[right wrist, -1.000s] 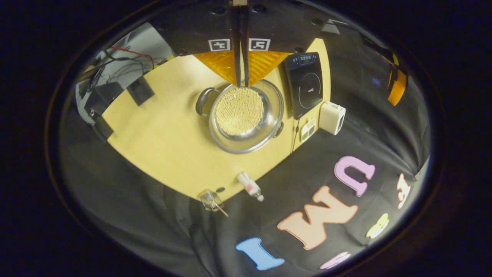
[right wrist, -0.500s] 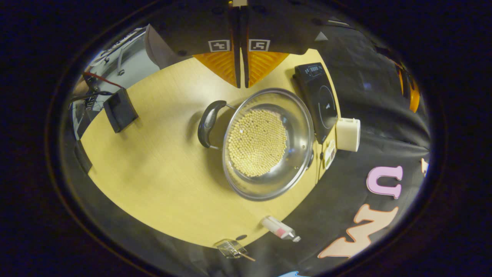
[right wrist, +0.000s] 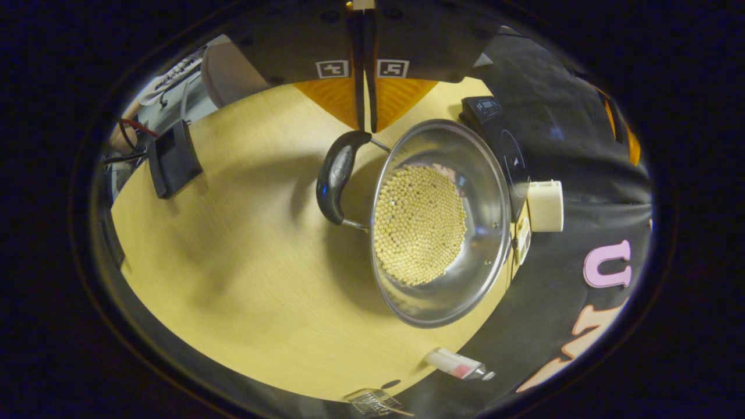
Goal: First push the handle of the pot to place it horizontally, then grasp the pot with both hands and set it on the induction cooktop.
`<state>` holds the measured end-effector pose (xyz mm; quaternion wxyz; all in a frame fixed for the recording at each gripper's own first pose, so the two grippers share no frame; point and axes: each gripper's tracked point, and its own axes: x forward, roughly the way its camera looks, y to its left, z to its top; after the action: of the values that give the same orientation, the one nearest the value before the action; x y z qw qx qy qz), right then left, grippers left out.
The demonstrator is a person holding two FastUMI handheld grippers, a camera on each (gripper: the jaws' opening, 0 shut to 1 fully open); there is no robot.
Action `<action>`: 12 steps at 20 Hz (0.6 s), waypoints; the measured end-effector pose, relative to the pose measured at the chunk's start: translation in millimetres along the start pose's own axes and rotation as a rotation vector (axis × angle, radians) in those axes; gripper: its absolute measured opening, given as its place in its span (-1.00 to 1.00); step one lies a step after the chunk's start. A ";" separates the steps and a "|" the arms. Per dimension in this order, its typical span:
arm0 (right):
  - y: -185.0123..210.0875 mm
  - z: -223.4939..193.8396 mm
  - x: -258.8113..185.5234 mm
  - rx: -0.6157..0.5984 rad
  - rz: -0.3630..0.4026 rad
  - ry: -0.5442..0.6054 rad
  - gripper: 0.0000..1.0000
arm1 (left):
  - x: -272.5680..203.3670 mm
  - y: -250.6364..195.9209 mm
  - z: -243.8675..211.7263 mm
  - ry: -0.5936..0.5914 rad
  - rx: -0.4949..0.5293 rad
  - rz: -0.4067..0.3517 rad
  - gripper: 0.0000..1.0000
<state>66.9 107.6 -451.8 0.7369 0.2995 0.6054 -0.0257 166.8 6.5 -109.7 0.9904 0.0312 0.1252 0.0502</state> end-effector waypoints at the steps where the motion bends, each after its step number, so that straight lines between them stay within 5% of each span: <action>1: -0.3 1.0 0.7 0.009 0.001 0.004 -0.94 | 2.1 -0.6 -0.6 0.006 0.006 0.006 0.87; 12: -13.7 52.1 -4.4 0.126 -0.014 -0.070 -0.93 | 17.1 -10.3 -22.4 0.065 -0.007 -0.004 0.87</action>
<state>105.9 70.3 -448.9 0.7373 0.3399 0.5784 -0.0793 178.6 -0.8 -136.3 0.9860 0.0257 0.1571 0.0497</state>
